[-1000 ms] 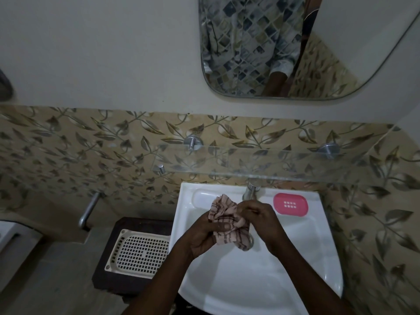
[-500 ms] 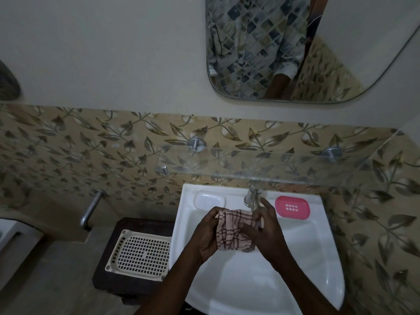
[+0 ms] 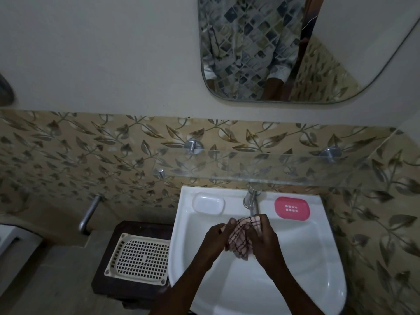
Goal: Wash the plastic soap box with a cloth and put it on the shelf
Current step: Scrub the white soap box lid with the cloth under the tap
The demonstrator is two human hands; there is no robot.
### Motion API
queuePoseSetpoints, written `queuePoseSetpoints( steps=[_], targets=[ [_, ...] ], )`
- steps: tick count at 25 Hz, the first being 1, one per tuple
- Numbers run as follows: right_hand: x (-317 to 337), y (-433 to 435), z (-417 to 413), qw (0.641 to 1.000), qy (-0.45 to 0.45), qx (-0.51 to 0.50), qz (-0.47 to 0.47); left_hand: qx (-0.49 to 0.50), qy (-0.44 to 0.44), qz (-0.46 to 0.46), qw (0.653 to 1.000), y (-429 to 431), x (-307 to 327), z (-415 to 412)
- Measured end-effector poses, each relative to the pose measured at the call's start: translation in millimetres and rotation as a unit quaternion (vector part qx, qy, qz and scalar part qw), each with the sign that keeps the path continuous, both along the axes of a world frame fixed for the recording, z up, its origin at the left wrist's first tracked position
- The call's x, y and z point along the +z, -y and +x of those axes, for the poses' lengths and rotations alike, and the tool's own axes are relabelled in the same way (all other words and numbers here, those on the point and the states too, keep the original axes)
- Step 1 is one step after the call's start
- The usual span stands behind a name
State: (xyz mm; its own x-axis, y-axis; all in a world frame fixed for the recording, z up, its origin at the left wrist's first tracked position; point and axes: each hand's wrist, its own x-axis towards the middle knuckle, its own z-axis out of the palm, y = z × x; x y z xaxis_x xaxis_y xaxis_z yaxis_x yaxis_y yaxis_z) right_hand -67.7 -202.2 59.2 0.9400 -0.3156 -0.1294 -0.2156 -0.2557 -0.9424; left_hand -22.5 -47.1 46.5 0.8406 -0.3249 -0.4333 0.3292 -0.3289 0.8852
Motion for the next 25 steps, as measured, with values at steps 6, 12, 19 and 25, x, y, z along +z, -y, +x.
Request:
queuePoseSetpoints(
  steps=[6, 12, 19, 25],
  targets=[
    [-25, 17, 6, 0.989, -0.014, -0.105, 0.103, 0.131, -0.059, 0.138, 0.98, -23, -33, 32],
    [-42, 43, -1, 0.953, -0.078, -0.095, 0.278, -0.073, 0.179, 0.29, 0.937, -55, -41, 127],
    [-49, 50, -9, 0.946, -0.096, -0.087, 0.297, -0.24, 0.222, 0.305, 0.895, -66, -61, 153],
    [-51, 47, -13, 0.942, -0.088, -0.116, 0.302, -0.105, 0.199, 0.198, 0.954, -64, -75, 97]
  ],
)
